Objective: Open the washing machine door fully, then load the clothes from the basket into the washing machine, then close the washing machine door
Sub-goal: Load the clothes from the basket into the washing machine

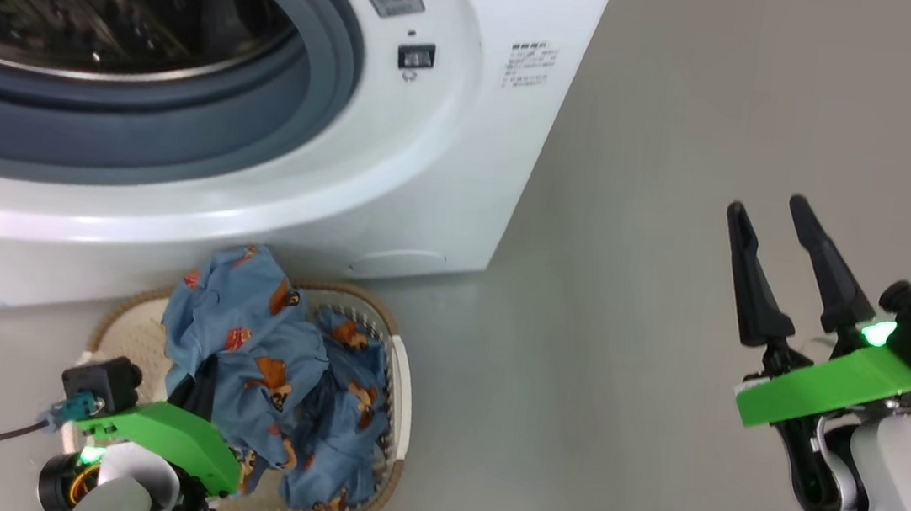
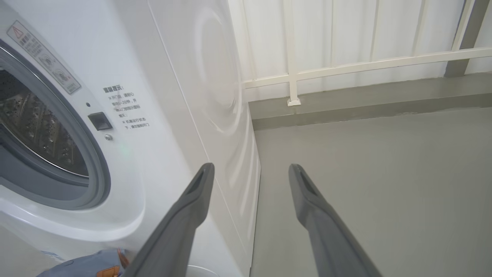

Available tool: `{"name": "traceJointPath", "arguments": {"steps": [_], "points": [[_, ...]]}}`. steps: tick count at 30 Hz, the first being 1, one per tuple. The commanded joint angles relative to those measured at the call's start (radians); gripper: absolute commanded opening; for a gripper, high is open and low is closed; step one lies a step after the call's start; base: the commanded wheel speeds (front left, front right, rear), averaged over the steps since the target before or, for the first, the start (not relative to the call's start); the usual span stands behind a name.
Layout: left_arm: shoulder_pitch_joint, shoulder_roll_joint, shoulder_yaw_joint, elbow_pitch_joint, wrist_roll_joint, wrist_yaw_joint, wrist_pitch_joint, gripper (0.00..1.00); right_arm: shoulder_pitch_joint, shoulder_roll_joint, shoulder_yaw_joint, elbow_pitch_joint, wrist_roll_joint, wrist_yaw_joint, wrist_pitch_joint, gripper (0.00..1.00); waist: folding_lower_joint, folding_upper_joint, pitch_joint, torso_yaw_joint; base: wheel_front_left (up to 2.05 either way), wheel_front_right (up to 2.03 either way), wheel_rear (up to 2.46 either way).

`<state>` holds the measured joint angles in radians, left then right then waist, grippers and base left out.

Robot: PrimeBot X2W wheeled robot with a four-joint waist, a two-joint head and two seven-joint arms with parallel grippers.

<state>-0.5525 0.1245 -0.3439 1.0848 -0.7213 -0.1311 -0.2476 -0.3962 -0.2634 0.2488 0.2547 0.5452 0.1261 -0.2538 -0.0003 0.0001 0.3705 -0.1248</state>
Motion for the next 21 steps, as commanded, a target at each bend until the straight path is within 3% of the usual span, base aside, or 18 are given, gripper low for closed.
{"name": "traceJointPath", "arguments": {"steps": [1, 11, 21], "points": [[0.033, 0.040, 0.021, -0.059, -0.012, 0.001, -0.013, 0.00, 0.033, -0.011, 0.005, -0.014, 0.005, 0.005, -0.008, 1.00, 0.0003, -0.0001, -0.081, 0.027, 0.00, 0.00, 0.00], [0.139, 0.054, 0.090, -0.329, 0.042, 0.000, -0.014, 0.00, 0.093, -0.019, -0.003, 0.001, 0.009, 0.005, -0.008, 1.00, 0.0003, -0.0001, -0.190, 0.065, 0.00, 0.00, 0.00], [0.254, 0.025, 0.168, -0.607, 0.111, 0.006, -0.014, 0.00, 0.153, -0.033, -0.005, 0.009, 0.015, 0.005, -0.008, 1.00, 0.0003, -0.0001, -0.277, 0.088, 0.00, 0.00, 0.00]]}}
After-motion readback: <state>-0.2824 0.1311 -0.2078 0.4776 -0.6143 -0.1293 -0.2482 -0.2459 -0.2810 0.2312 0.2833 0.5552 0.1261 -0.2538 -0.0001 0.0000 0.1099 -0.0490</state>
